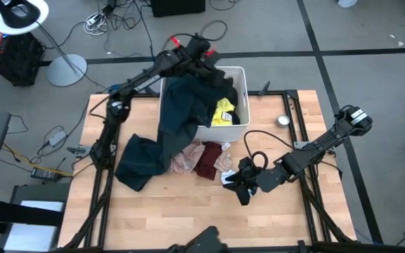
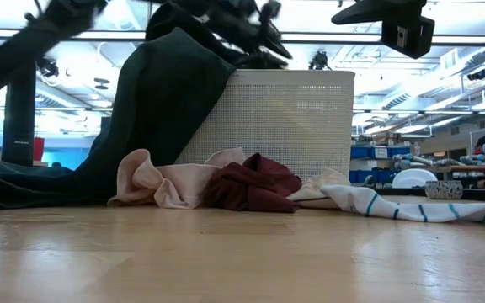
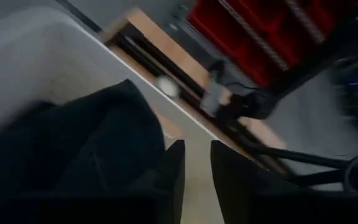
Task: Sort clothes
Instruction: Put the dark blue jeans into the white bin
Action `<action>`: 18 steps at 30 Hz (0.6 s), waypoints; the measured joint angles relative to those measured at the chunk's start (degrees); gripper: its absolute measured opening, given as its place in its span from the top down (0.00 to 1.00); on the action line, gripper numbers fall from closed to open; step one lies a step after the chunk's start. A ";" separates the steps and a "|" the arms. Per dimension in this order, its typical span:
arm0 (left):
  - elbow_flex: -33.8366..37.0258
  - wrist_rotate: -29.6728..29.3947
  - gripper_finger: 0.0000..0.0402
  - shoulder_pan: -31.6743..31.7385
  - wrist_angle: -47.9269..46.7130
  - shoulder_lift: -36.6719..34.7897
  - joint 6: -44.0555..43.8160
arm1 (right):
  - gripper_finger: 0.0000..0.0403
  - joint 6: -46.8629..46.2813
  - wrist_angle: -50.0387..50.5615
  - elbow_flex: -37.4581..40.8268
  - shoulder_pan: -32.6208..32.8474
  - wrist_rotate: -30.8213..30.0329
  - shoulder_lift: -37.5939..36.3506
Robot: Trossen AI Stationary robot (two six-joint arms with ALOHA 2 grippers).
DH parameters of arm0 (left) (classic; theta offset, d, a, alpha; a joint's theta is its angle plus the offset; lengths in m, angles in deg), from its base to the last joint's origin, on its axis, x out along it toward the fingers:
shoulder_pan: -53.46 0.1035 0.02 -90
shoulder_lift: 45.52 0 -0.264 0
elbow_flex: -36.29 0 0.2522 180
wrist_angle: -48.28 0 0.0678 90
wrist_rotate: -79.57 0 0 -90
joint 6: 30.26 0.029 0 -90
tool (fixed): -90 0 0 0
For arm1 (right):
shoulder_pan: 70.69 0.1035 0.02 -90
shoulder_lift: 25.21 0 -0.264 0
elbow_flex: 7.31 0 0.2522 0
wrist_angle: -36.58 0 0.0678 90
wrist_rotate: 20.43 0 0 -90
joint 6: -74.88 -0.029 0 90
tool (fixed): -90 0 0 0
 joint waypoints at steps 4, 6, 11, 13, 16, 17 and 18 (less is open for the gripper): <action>0.00 -8.16 0.82 -0.02 -6.15 -6.94 8.16 | 0.59 0.02 -0.02 0.00 0.00 0.02 0.00; -0.01 -12.22 0.83 -0.42 -9.30 -10.60 10.90 | 0.59 0.11 0.02 0.00 0.00 0.00 0.00; -0.09 -22.12 0.83 -2.42 -13.34 -17.48 16.04 | 0.59 1.30 -0.03 0.00 -0.04 -0.66 0.00; -0.09 -22.03 0.83 -2.99 -13.77 -18.59 15.90 | 0.59 1.48 -0.26 0.00 -0.17 -1.06 0.00; 0.00 -21.67 0.83 -3.59 -17.68 -20.42 13.47 | 0.59 1.55 -0.26 0.00 -0.58 -1.10 0.00; 0.00 -21.79 0.83 -3.84 -19.46 -21.30 13.13 | 0.59 1.59 -0.28 0.00 -0.60 -1.16 0.00; 0.00 -22.26 0.83 -4.28 -21.38 -22.31 13.06 | 0.59 1.78 -0.36 0.00 -0.64 -1.27 0.00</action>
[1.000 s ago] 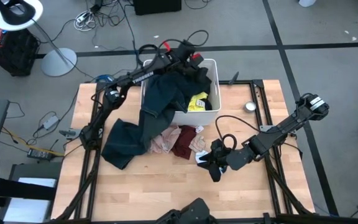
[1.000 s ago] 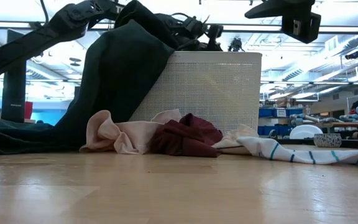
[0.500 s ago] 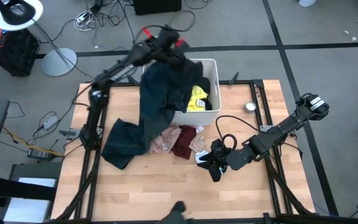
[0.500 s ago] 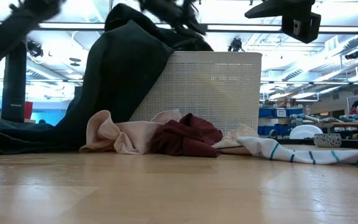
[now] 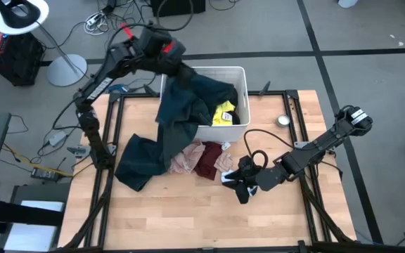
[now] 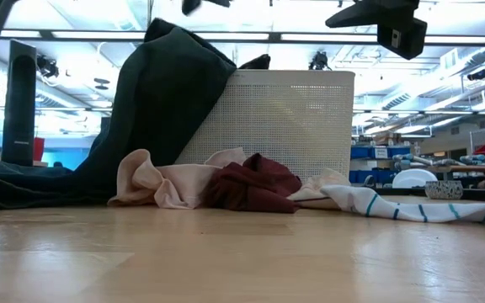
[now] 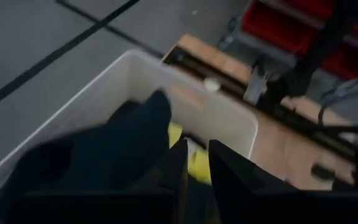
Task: Sort clothes
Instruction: Put the dark blue jeans into the white bin
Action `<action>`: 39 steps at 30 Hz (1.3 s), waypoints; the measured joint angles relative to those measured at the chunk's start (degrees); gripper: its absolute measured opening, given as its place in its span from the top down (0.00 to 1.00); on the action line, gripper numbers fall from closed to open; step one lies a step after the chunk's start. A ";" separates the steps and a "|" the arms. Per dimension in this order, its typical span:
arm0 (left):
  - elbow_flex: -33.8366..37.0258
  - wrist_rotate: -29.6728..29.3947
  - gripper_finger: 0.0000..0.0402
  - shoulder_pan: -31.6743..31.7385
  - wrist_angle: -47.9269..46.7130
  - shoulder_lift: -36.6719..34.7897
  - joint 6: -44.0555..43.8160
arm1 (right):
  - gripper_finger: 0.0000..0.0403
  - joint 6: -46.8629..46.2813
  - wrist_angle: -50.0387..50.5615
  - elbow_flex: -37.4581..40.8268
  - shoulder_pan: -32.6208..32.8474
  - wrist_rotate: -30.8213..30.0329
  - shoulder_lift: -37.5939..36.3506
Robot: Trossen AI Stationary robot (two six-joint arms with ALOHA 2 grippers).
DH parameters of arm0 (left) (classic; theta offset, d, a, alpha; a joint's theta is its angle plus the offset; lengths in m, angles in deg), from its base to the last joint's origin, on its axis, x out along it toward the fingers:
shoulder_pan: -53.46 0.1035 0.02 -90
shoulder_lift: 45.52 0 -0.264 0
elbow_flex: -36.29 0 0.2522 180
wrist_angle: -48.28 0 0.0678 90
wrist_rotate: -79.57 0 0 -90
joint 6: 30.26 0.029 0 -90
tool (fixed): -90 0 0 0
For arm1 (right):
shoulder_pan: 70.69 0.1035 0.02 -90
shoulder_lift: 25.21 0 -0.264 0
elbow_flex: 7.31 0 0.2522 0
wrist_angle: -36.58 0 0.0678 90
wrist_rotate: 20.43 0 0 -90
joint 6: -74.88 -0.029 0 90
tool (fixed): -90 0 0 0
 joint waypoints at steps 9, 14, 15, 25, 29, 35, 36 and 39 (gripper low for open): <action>-0.02 -18.78 0.83 -10.66 -14.86 -9.93 -3.93 | 0.59 1.04 -0.12 0.00 0.03 0.00 0.00; -0.02 -26.38 0.83 -17.17 -23.24 -12.50 -12.75 | 0.59 2.46 -0.20 0.00 0.00 0.00 0.00; 0.38 -27.54 0.83 -18.58 -23.08 -12.92 -14.18 | 0.59 2.78 -0.39 0.00 0.00 0.00 0.00; 18.92 -37.91 0.83 -34.64 -22.97 -20.79 -28.13 | 0.59 4.98 -0.85 0.00 -0.02 1.15 0.00; 31.80 -39.67 0.83 -39.74 -22.84 -24.74 -39.29 | 0.59 5.79 -1.17 0.00 -0.21 2.32 -0.02; 49.01 -33.96 0.83 -43.90 -22.49 -26.76 -55.95 | 0.59 7.15 -1.42 0.00 -0.80 4.64 -0.02; 51.20 -32.74 0.83 -44.70 -21.86 -26.77 -57.32 | 0.59 7.19 -1.43 0.00 -0.80 4.79 -0.02; 57.42 -31.85 0.83 -48.36 -15.39 -26.83 -59.99 | 0.59 7.29 -1.43 0.00 -0.76 4.99 -0.02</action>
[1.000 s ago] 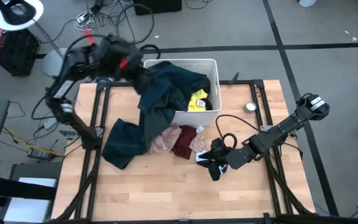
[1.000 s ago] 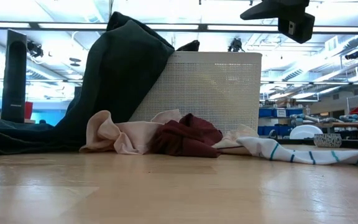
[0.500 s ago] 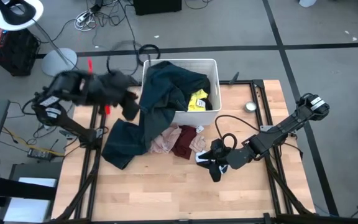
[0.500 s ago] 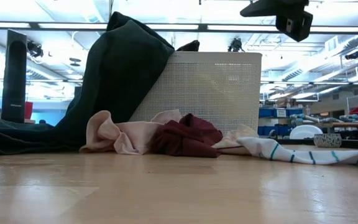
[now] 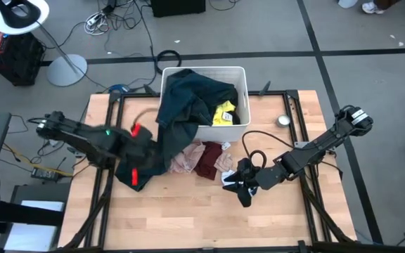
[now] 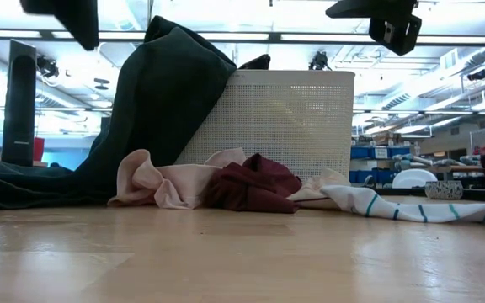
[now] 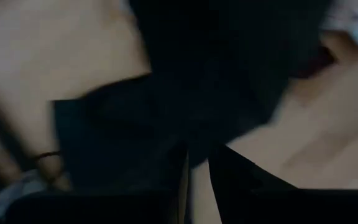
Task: Sort clothes
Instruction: Put the dark blue jeans into the white bin
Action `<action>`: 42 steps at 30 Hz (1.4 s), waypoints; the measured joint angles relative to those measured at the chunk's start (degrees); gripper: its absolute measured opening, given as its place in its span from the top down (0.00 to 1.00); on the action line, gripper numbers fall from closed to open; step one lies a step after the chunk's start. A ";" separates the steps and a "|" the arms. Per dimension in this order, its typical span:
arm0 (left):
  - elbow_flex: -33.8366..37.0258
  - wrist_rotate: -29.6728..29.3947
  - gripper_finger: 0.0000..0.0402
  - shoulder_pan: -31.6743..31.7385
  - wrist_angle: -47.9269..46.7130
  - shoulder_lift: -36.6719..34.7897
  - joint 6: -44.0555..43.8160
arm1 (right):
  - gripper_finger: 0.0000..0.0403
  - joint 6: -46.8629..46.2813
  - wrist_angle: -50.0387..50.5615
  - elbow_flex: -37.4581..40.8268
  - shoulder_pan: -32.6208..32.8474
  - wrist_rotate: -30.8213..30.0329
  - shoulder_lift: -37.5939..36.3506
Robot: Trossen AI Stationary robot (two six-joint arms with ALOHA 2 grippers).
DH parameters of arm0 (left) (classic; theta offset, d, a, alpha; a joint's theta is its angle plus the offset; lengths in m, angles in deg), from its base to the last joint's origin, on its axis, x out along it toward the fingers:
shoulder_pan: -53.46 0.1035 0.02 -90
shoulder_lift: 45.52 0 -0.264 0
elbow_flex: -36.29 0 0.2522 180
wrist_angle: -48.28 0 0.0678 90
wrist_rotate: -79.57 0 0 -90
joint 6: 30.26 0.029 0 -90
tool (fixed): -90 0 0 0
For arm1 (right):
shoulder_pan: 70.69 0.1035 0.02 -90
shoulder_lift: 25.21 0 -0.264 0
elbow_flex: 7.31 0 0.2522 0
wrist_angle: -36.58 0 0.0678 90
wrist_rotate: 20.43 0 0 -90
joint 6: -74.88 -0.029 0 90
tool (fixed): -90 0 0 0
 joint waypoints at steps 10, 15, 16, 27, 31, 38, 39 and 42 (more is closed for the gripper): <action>14.45 -2.44 0.88 -10.62 19.11 -6.88 -4.01 | 0.59 -0.61 0.02 0.00 -0.31 1.37 0.00; 15.82 -5.22 0.88 -13.83 19.57 -10.52 -3.49 | 0.59 -2.55 0.02 0.00 -1.09 1.44 0.00; 15.95 -5.24 0.88 -14.06 19.24 -11.29 -3.48 | 0.59 -3.01 0.04 0.00 -1.33 1.45 0.00; 15.97 -1.34 0.80 -14.11 15.25 -14.04 3.35 | 0.59 -7.85 0.05 0.00 -3.50 1.38 0.00; 15.97 0.32 0.72 -14.11 15.21 -14.00 6.06 | 0.59 -9.81 0.07 0.00 -3.74 1.37 0.00; 15.97 0.29 0.57 -14.11 15.17 -14.00 14.06 | 0.59 -13.83 0.07 0.00 -4.24 1.24 0.00; 15.97 0.23 0.56 -14.11 15.18 -14.00 14.64 | 0.59 -14.27 0.07 0.00 -4.22 1.24 0.00; 15.97 -0.99 0.55 -14.10 15.18 -13.74 11.59 | 0.59 -15.42 0.07 0.00 -4.20 0.52 0.00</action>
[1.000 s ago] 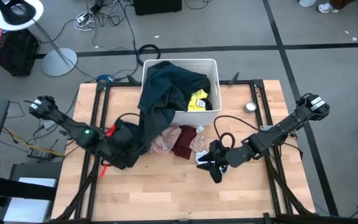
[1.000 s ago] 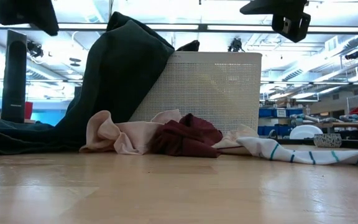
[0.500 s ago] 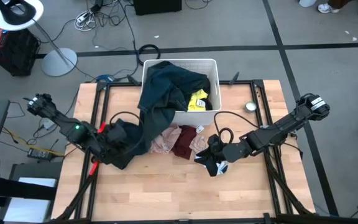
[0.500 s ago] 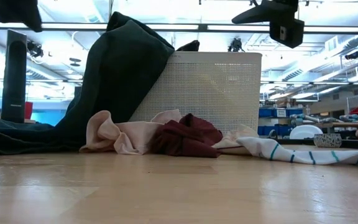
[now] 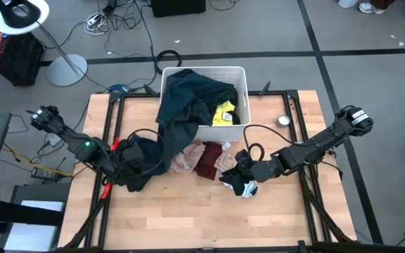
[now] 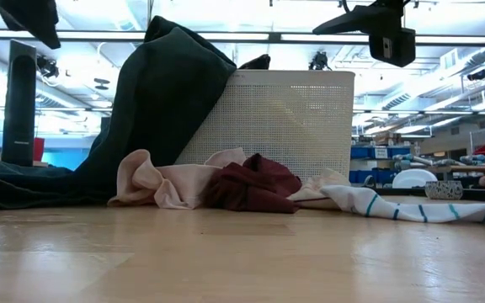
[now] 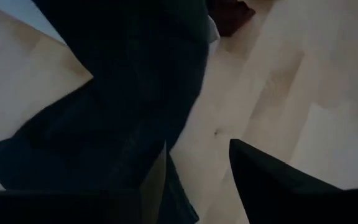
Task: Sort clothes
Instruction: Put the dark blue jeans into the white bin
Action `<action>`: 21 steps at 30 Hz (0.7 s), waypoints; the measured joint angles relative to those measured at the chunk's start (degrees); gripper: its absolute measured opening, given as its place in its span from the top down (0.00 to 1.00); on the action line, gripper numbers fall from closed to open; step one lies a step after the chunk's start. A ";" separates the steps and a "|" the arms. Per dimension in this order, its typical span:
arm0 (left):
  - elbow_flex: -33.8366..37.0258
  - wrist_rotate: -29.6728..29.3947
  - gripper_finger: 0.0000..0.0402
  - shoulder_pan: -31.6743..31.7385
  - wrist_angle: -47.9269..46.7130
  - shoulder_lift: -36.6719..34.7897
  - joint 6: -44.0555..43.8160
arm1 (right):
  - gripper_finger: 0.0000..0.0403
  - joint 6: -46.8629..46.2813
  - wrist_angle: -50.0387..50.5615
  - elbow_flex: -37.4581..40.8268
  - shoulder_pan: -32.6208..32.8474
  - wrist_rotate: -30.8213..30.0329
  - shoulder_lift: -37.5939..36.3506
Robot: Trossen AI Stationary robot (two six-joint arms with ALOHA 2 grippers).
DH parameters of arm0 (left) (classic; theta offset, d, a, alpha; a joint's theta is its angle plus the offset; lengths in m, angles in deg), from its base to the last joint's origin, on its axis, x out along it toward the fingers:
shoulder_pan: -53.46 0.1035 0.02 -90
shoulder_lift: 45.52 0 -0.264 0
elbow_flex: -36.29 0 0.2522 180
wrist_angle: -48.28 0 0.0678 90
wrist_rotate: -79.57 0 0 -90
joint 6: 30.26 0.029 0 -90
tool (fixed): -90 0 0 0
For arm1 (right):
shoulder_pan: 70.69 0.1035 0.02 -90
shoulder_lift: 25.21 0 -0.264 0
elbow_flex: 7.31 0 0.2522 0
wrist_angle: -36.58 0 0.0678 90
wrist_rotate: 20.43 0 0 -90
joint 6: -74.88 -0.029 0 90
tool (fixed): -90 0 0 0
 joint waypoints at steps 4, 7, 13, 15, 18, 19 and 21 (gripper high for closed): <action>0.00 -2.43 0.55 0.06 -0.76 0.82 0.17 | 0.59 -0.29 -0.14 0.00 -0.08 -1.66 -0.01; 1.49 -2.35 0.55 0.96 -1.99 0.46 -0.47 | 0.59 -0.27 -0.62 0.00 -0.13 -2.36 -0.02; 12.94 3.88 0.55 1.61 1.84 -3.53 -8.23 | 0.59 0.23 -1.29 0.00 -0.27 -2.86 -0.02; 17.64 7.15 0.55 1.62 5.77 -5.41 -11.15 | 0.59 0.25 -1.30 0.00 -0.26 -2.91 -0.02; 23.52 10.36 0.55 1.62 11.21 -7.89 -14.99 | 0.59 0.27 -1.29 0.00 -0.26 -2.91 -0.02; 24.93 11.06 0.55 1.62 11.55 -8.30 -15.83 | 0.59 0.27 -1.31 0.00 -0.26 -2.91 -0.02; 26.67 11.54 0.55 1.62 11.71 -8.54 -16.38 | 0.59 0.39 -1.29 0.00 -0.19 -2.89 -0.02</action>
